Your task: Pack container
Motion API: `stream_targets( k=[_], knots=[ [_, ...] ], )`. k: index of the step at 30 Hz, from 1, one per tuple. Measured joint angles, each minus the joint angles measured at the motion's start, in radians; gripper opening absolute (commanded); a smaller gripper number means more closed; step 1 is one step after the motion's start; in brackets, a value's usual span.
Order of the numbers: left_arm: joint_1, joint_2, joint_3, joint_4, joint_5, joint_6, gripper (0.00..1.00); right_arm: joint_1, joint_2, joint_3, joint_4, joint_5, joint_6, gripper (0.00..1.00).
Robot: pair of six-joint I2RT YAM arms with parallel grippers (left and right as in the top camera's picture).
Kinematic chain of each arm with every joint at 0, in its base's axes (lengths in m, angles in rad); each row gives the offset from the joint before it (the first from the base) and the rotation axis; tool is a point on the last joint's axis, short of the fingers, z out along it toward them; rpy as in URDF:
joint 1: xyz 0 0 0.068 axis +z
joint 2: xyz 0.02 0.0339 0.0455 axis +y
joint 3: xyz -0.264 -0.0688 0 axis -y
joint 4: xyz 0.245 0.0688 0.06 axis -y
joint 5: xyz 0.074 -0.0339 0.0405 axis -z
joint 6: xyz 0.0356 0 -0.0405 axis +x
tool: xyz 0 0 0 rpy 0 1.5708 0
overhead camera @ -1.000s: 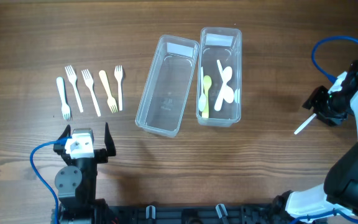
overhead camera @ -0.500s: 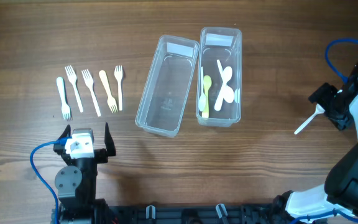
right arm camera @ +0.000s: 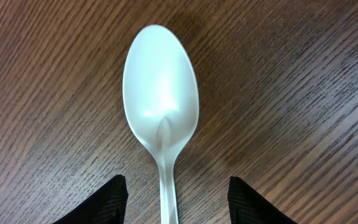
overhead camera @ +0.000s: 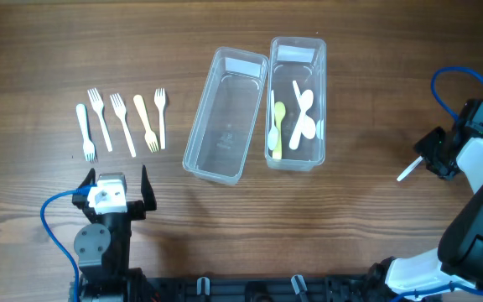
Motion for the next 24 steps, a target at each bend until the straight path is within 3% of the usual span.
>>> stream_targets(
  k=[6,11,13,24],
  knots=[
    [0.000,0.000,0.000,0.000,0.000,0.000,1.00,0.000,0.041,0.000,0.019,0.000,0.000,0.51],
    [0.000,0.000,0.000,0.000,0.000,0.000,1.00,-0.001,0.059,0.007,0.037,0.020,0.003,0.13],
    [0.000,0.000,0.000,0.000,0.000,0.000,1.00,-0.001,0.061,0.007,0.037,0.026,0.002,0.05],
    [0.000,0.000,0.000,0.000,0.000,0.000,1.00,-0.001,0.062,0.007,0.037,0.022,0.002,0.04]
  ],
)
